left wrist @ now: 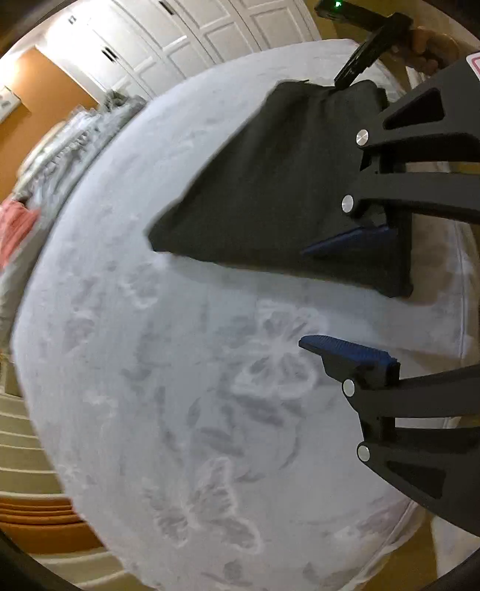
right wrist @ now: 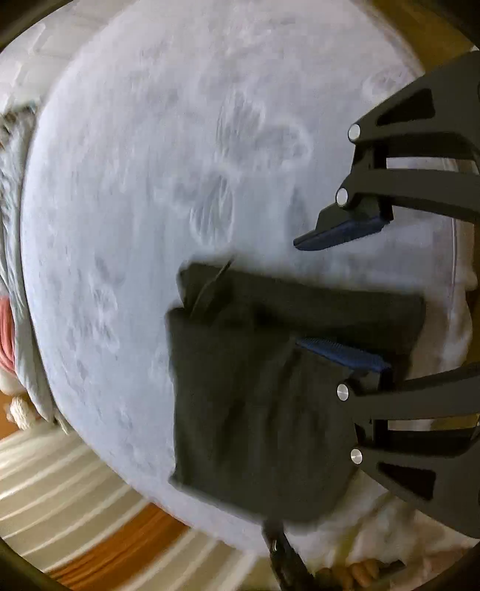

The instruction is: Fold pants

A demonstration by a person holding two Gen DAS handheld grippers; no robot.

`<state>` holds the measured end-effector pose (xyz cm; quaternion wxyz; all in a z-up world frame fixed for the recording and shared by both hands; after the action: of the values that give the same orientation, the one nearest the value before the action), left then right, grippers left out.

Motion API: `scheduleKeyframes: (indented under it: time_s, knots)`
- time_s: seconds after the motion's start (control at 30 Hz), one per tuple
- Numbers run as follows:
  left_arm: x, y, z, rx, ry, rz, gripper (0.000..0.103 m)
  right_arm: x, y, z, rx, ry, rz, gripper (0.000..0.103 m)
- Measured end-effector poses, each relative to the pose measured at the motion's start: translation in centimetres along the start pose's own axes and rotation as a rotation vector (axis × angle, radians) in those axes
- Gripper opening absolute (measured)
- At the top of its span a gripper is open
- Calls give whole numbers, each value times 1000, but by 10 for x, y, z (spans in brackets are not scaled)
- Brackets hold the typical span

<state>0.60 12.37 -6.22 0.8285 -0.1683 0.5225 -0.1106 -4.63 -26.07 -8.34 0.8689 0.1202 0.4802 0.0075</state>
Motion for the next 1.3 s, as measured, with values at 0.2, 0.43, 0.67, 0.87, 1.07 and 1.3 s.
scheduleKeyframes:
  time_s: [0.2,0.43,0.67,0.87,1.07,1.3]
  knots:
    - [-12,-28,2,125,-130,50,64,-23,36,35,-88,-130,88,12]
    - [21,-80,-15,268,-68,100,67,47,29,49,-23,13,61,0]
    - [30,-92,-20,305,-75,131,72,-15,24,12,-26,-56,35,8]
    - [34,-99,-21,307,-72,142,73,-5,29,-24,-29,4,74,22]
    - [35,-100,-23,307,-76,151,73,10,31,-8,24,-7,101,38]
    - [34,-100,-23,308,-76,153,73,20,46,1,-44,-9,93,18]
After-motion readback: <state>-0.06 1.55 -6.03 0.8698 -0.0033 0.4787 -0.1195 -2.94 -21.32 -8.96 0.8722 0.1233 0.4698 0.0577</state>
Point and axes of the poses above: each gripper's, at about its wrist camera, not at the fingertips, and x roughly the way its jaws point, y to its left, z to its top, the point moved 1 cm from there along x, roughly the way its jaws point, and after that the axes turned 5 degrees about -x, right-handed, at the moved point
